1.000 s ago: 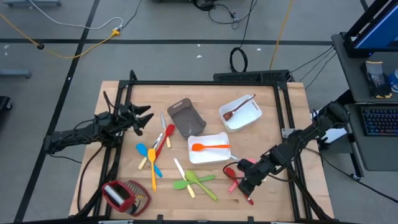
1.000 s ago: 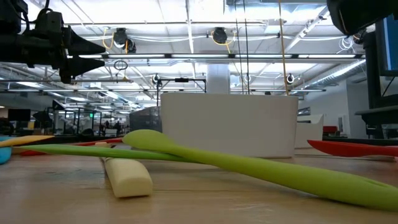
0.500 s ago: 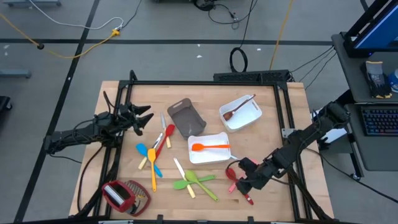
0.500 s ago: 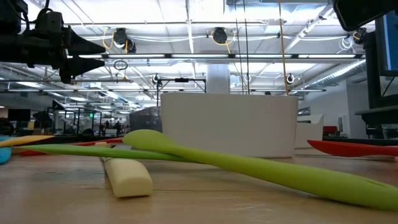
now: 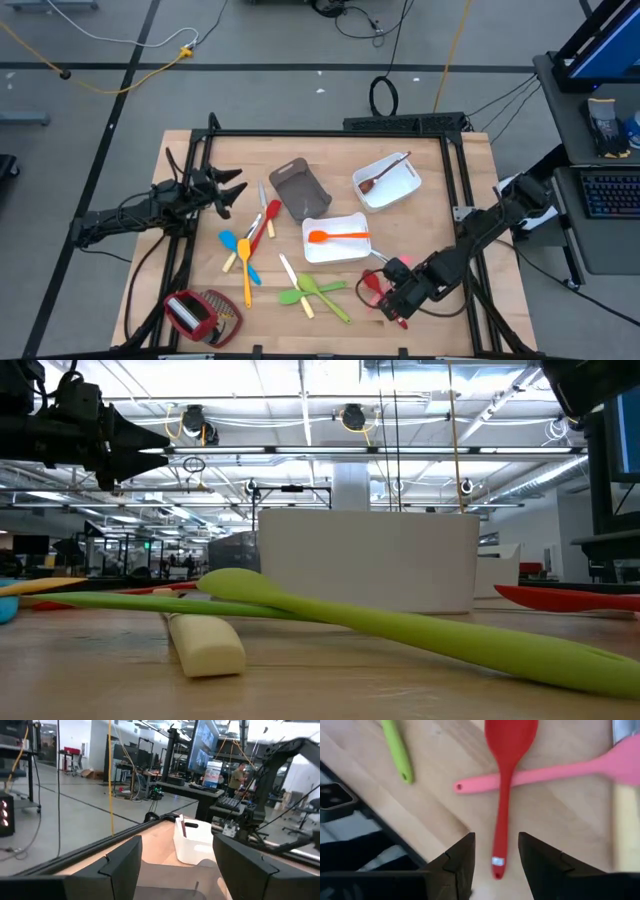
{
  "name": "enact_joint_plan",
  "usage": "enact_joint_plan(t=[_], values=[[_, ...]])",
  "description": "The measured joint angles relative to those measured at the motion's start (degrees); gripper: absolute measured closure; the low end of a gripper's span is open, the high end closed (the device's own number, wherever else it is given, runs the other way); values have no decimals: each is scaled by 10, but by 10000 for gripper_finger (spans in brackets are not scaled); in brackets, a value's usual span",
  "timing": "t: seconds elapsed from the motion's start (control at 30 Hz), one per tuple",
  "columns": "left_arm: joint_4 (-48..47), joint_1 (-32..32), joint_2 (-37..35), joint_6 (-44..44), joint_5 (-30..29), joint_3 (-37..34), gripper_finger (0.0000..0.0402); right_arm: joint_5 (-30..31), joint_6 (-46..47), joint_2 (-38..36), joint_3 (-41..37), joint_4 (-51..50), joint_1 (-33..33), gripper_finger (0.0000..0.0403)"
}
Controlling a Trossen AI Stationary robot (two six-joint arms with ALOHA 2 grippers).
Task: Pick & Place Kitchen Items
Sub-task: Put the red serving spoon into top white bin
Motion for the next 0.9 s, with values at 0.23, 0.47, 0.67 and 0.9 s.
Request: enact_joint_plan(t=[0.23, 0.47, 0.67, 0.9], values=[[0, 0, 0, 9, 0, 0, 151, -29, -64, 75, 58, -28, -4, 259], [0, 0, 0, 8, 0, 0, 151, -41, -89, 104, 72, -46, -8, 258], [0, 0, 0, 8, 0, 0, 151, -27, -89, 104, 67, -44, -9, 260], [0, 0, 0, 8, 0, 0, 151, -28, -73, 104, 28, -11, -8, 258]])
